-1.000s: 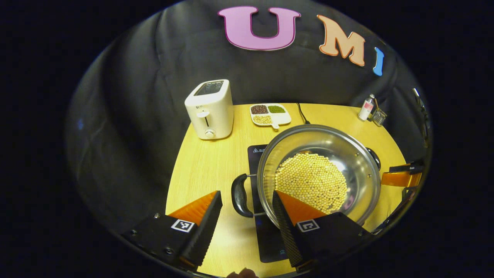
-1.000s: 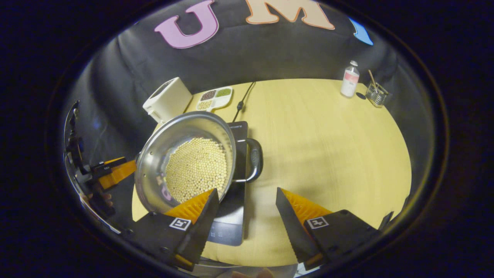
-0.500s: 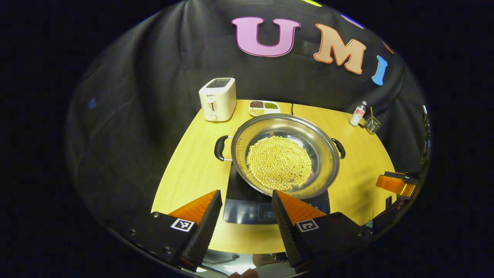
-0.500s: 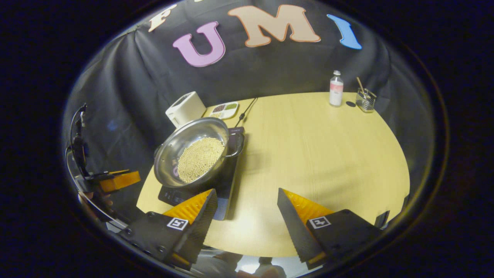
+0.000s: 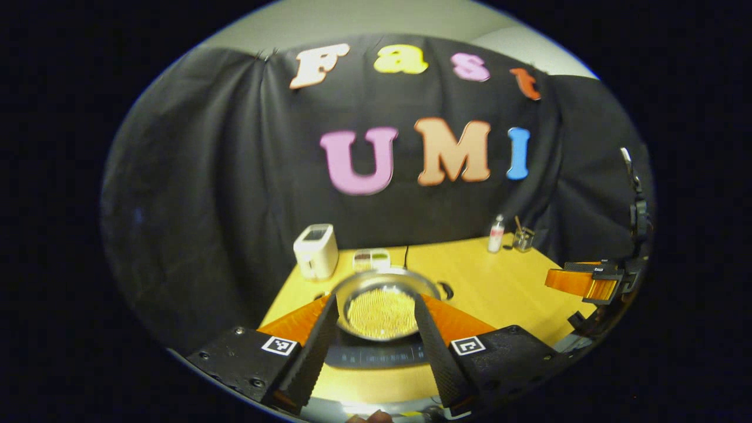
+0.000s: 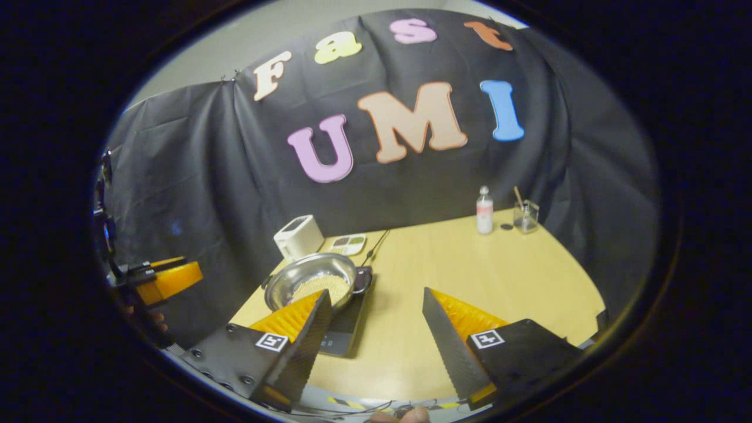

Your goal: First push the handle of the pot to place it horizontally, then grasp the pot with both hands and set it on the induction cooktop.

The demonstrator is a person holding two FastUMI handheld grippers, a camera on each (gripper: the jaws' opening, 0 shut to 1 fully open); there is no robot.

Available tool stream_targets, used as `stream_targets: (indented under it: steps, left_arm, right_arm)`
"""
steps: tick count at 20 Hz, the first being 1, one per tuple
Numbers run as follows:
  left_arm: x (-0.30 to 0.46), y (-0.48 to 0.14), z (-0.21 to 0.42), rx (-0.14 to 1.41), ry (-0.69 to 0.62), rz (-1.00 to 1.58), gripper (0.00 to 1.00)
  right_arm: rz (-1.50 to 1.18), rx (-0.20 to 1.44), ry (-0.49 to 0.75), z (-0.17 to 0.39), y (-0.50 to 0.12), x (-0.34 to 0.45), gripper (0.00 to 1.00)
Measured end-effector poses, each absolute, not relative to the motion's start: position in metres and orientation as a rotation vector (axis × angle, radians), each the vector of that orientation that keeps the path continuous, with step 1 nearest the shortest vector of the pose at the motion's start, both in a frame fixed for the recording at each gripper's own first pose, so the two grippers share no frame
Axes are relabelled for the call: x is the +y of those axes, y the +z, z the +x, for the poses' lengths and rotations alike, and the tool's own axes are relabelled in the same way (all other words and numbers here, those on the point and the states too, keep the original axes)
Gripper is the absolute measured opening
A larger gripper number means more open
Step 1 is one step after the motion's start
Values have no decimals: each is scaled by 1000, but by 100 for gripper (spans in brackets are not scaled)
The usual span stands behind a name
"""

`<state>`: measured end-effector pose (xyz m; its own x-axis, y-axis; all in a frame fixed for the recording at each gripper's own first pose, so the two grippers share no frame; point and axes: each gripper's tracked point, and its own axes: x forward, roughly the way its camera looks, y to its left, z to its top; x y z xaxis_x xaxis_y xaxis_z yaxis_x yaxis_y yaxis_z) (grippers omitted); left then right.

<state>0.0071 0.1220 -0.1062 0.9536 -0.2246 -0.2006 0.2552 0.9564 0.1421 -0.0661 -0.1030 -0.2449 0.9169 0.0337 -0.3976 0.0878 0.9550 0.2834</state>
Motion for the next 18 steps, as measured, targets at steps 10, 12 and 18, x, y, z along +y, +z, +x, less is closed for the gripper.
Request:
stream_targets:
  steps: [10, 12, 18]
  left_arm:
    - [92, -45, -65, 46, -278, 41, 85]
    - [94, -30, -66, 14, -238, 90, 85]
    - [27, -3, -74, -53, -220, 59, 87]
  right_arm:
    - [205, 188, -156, -141, -128, -149, 92]
    - [226, 153, -157, -144, -113, -161, 96]
    - [205, 116, -126, -149, -100, -218, 92]
